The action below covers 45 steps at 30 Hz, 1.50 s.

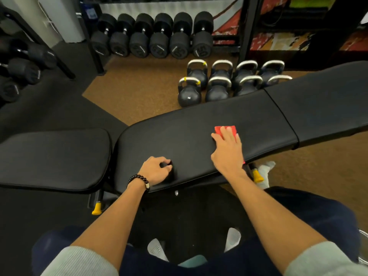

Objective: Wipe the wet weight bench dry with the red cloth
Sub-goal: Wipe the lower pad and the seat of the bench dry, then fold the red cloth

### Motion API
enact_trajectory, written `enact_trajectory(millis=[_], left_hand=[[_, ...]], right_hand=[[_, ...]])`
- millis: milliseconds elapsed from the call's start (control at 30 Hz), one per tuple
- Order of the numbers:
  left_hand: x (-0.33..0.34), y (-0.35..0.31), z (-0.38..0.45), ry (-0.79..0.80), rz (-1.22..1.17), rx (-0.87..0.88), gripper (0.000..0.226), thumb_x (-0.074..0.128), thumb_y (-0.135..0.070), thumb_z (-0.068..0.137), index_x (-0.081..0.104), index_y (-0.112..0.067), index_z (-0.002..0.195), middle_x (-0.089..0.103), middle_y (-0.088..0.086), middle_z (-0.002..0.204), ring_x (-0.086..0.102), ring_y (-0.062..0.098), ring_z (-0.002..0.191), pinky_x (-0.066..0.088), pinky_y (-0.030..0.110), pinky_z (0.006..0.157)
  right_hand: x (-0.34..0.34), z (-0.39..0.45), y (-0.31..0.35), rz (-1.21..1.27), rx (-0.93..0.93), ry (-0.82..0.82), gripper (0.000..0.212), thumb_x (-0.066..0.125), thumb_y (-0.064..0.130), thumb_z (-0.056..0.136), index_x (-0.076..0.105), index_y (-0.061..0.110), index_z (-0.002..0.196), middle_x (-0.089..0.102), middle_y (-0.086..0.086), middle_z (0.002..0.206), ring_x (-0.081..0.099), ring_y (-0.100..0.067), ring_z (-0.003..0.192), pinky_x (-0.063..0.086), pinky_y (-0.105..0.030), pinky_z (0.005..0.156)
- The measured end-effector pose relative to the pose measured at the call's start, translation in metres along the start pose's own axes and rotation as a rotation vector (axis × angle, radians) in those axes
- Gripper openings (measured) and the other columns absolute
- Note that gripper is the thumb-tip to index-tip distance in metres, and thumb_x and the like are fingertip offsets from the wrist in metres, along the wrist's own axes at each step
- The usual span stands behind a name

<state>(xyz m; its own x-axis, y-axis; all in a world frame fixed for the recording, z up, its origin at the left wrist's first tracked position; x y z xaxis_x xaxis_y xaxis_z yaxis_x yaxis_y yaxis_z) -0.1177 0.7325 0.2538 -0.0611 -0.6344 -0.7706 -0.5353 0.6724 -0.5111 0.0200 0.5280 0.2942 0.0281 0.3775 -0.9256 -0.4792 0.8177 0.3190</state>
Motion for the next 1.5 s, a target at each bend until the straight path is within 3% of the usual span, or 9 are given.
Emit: enact_trajectory(millis=[133, 333, 467, 633, 767, 1033, 1200, 1333, 1500], left_hand=[[-0.003, -0.002, -0.004, 0.009, -0.021, -0.031, 0.037, 0.058, -0.031, 0.097, 0.059, -0.023, 0.133, 0.059, 0.000, 0.132, 0.056, 0.020, 0.119, 0.043, 0.028, 0.097], [-0.021, -0.022, -0.015, -0.070, -0.325, 0.136, 0.049, 0.072, -0.021, 0.087, 0.056, -0.025, 0.134, 0.067, -0.003, 0.121, 0.062, 0.014, 0.113, 0.047, 0.033, 0.102], [-0.047, -0.032, -0.031, -0.076, -0.472, 0.206, 0.021, 0.074, -0.025, 0.087, 0.070, -0.019, 0.107, 0.073, 0.000, 0.097, 0.068, 0.015, 0.090, 0.054, 0.027, 0.072], [-0.067, -0.046, -0.042, -0.067, -0.503, 0.232, 0.024, 0.071, -0.032, 0.089, 0.069, -0.008, 0.090, 0.071, 0.011, 0.085, 0.068, 0.024, 0.073, 0.060, 0.040, 0.067], [-0.076, -0.065, -0.048, -0.068, -0.618, 0.242, 0.035, 0.066, -0.042, 0.091, 0.067, -0.007, 0.093, 0.071, 0.010, 0.089, 0.073, 0.021, 0.077, 0.062, 0.042, 0.066], [-0.025, -0.130, -0.041, 0.187, -0.946, 0.138, 0.033, 0.076, -0.026, 0.086, 0.057, -0.014, 0.110, 0.065, 0.016, 0.120, 0.070, 0.026, 0.100, 0.060, 0.037, 0.068], [0.041, -0.215, -0.033, 0.400, -0.679, 0.190, 0.052, 0.085, -0.010, 0.074, 0.058, -0.018, 0.119, 0.064, 0.008, 0.116, 0.071, 0.025, 0.098, 0.061, 0.043, 0.074], [0.106, -0.270, -0.030, 0.479, -0.573, 0.164, 0.033, 0.080, -0.006, 0.078, 0.065, -0.012, 0.106, 0.071, 0.011, 0.107, 0.070, 0.023, 0.094, 0.060, 0.042, 0.077], [0.196, -0.321, -0.043, 0.663, -0.490, 0.164, 0.030, 0.084, -0.016, 0.076, 0.055, -0.017, 0.085, 0.069, 0.005, 0.088, 0.067, 0.014, 0.075, 0.057, 0.033, 0.067]], right_hand=[[0.032, -0.033, 0.071, 0.241, -0.231, 0.158, 0.062, 0.069, 0.002, 0.071, 0.061, 0.018, 0.130, 0.058, -0.003, 0.134, 0.050, -0.026, 0.129, 0.041, -0.045, 0.108], [0.032, -0.040, 0.094, 0.973, 0.187, 0.409, 0.022, 0.058, 0.009, 0.096, 0.062, 0.018, 0.116, 0.071, -0.004, 0.110, 0.069, -0.017, 0.094, 0.058, -0.029, 0.075], [0.021, -0.044, 0.104, 1.249, 0.320, 0.517, 0.017, 0.061, 0.013, 0.097, 0.069, 0.011, 0.112, 0.073, -0.011, 0.100, 0.071, -0.020, 0.083, 0.058, -0.037, 0.069], [0.003, -0.051, 0.109, 1.205, 0.307, 0.640, 0.058, 0.082, 0.050, 0.075, 0.063, 0.013, 0.115, 0.072, -0.018, 0.106, 0.071, -0.029, 0.091, 0.058, -0.054, 0.085], [-0.011, -0.053, 0.094, 0.926, 0.242, 0.712, 0.047, 0.085, 0.031, 0.077, 0.064, 0.014, 0.115, 0.073, -0.010, 0.109, 0.072, -0.025, 0.098, 0.058, -0.042, 0.089], [-0.039, -0.057, -0.017, 1.189, 0.505, 0.416, 0.015, 0.064, 0.004, 0.088, 0.071, 0.012, 0.099, 0.072, -0.011, 0.093, 0.068, -0.022, 0.082, 0.056, -0.044, 0.079], [-0.066, -0.088, -0.115, 1.290, 0.614, 0.311, 0.029, 0.079, 0.010, 0.081, 0.070, 0.015, 0.107, 0.074, -0.009, 0.101, 0.072, -0.023, 0.084, 0.058, -0.033, 0.063], [-0.083, -0.118, -0.189, 1.217, 0.681, 0.362, 0.049, 0.086, 0.014, 0.072, 0.068, 0.014, 0.117, 0.072, -0.012, 0.112, 0.072, -0.026, 0.092, 0.059, -0.040, 0.081], [-0.115, -0.155, -0.268, 1.134, 0.718, 0.208, 0.015, 0.070, 0.025, 0.093, 0.069, 0.011, 0.098, 0.070, -0.006, 0.086, 0.066, -0.017, 0.076, 0.055, -0.035, 0.070]])
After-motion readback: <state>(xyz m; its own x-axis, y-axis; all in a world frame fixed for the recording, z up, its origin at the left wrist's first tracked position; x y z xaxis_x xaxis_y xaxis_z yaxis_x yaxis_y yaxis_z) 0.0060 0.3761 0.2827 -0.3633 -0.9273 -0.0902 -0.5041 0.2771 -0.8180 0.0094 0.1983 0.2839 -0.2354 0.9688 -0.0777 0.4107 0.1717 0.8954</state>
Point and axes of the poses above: each hand's wrist, its own z-axis towards the middle knuckle, its own x-axis out of the palm, y = z × x, the point moved 10 cm from there along z, towards the middle knuckle
